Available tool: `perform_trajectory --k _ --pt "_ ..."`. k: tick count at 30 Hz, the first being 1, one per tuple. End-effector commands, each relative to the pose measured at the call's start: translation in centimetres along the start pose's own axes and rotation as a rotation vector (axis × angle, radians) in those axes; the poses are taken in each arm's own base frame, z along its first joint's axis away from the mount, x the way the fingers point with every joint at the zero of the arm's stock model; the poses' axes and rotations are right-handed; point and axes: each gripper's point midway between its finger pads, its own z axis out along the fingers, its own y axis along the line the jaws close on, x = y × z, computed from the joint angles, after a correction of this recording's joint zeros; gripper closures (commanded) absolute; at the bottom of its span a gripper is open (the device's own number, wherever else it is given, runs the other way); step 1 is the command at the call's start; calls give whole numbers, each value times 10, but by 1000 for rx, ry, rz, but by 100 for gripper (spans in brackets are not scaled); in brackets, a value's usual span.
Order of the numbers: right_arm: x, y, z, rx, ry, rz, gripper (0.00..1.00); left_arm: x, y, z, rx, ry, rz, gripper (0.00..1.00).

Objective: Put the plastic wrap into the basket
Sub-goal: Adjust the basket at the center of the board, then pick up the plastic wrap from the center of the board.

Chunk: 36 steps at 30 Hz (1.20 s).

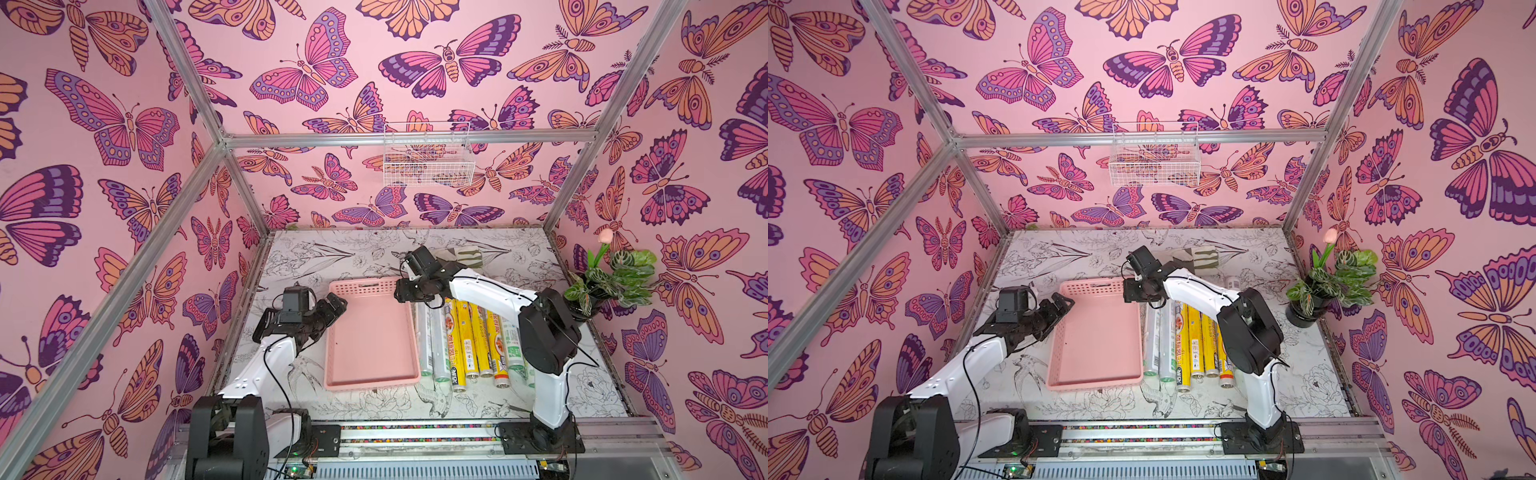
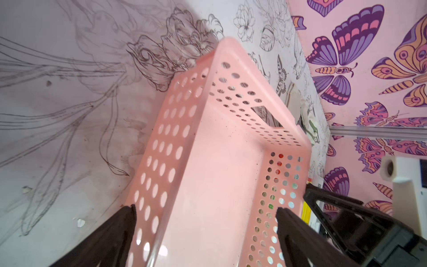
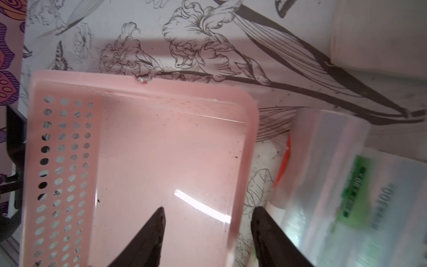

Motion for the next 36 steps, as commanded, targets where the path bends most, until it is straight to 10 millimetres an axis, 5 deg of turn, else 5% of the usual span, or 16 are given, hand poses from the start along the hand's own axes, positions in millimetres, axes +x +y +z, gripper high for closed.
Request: perform_trajectory --k 1,5,10,14,18,23,36 --pt "-9 -31 -43 154 -82 -18 38 -9 13 -10 -78 -75 23 0" --pt "8 -54 -58 218 -107 11 45 -13 11 -28 -88 -122 76 0" --pt "38 -68 -51 216 -78 74 53 -6 -43 -51 87 -101 225 0" --pt "51 -60 -40 152 -47 105 60 36 -102 -48 241 48 390 0" --pt "54 -50 -31 100 -30 129 61 84 -136 -32 286 197 479 1" --pt "62 -42 -15 93 11 114 60 114 -140 -9 238 276 494 3" --pt "71 -42 3 201 64 52 53 117 -131 10 191 283 477 2"
